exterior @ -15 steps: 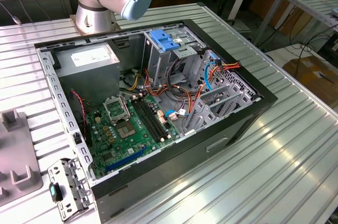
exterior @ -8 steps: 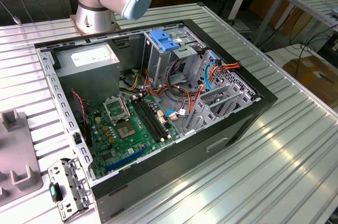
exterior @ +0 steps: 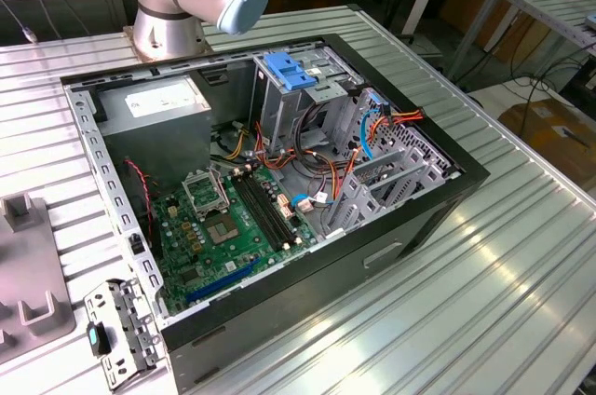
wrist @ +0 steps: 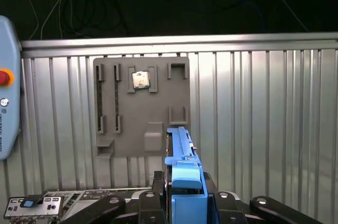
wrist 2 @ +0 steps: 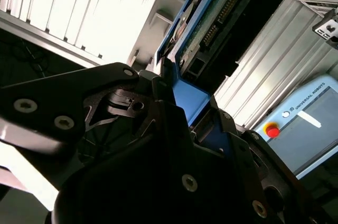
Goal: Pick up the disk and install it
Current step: 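Pick up the disk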
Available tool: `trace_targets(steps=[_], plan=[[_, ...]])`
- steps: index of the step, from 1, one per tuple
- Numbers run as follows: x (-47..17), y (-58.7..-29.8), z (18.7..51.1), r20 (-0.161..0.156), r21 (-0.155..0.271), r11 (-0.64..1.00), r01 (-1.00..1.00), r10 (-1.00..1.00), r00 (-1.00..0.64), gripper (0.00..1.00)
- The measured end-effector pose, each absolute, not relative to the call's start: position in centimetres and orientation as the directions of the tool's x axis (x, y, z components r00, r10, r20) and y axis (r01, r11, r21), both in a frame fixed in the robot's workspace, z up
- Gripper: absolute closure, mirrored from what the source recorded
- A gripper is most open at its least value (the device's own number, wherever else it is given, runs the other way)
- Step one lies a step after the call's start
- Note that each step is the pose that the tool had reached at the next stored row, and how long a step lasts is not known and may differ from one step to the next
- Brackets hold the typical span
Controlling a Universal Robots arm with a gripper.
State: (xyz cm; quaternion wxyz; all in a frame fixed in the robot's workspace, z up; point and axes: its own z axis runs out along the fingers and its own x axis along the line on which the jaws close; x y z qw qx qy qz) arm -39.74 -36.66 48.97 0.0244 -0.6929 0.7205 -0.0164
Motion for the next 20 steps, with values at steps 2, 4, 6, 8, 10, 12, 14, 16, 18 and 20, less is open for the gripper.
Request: trace_targets(steps=[2,4,6,8,10,12,14,16,18,20], plan=[[-39.4,-36.9,49.0,-0.013,-0.057,0.04,-0.998,-0.999,-0.039,0.63],[-38.7,-37.0,49.0,-0.013,-0.057,0.04,-0.998,-0.999,-0.04,0.63],[-38.1,-37.0,49.0,-0.012,-0.057,0.04,-0.998,-0.999,-0.04,0.63],[-37.2,-37.0,49.0,-0.013,-0.057,0.04,-0.998,-0.999,-0.04,0.63],[-36.5,-37.0,49.0,-0.012,-0.057,0.041,-0.998,-0.999,-0.04,0.63],[-35.6,-37.0,49.0,-0.013,-0.057,0.041,-0.998,-0.999,-0.04,0.63],[-34.6,-37.0,49.0,-0.012,-0.057,0.041,-0.998,-0.999,-0.04,0.63],[-33.6,-37.0,49.0,-0.013,-0.057,0.041,-0.998,-0.999,-0.04,0.63],[-32.5,-37.0,49.0,-0.012,-0.057,0.041,-0.998,-0.999,-0.04,0.63],[-31.5,-37.0,49.0,-0.013,-0.057,0.041,-0.998,-0.999,-0.04,0.63]])
